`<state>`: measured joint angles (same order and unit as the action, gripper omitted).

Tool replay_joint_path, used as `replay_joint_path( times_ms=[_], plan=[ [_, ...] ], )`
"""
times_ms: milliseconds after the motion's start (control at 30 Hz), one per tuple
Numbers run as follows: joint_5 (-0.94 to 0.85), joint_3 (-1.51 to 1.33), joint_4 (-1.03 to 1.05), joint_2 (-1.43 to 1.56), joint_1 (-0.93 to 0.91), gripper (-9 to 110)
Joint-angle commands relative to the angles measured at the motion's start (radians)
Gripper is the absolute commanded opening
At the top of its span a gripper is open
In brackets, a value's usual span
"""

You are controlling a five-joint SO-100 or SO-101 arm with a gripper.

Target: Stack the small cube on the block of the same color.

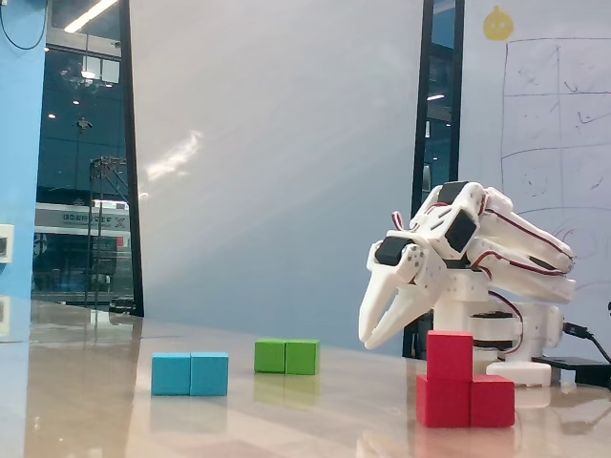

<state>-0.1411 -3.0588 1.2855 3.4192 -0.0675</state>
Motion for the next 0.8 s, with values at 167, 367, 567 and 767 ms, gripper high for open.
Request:
replay_joint_path(
  times_ms=[167, 367, 567, 767],
  plan=[
    [0.015, 0.005, 0.014, 0.035, 0.0, 0],
    [0.018, 0.005, 0.014, 0.035, 0.002, 0],
    [0.02, 0.005, 0.014, 0.035, 0.006, 0],
    [0.015, 0.005, 0.014, 0.035, 0.041, 0]
  ],
)
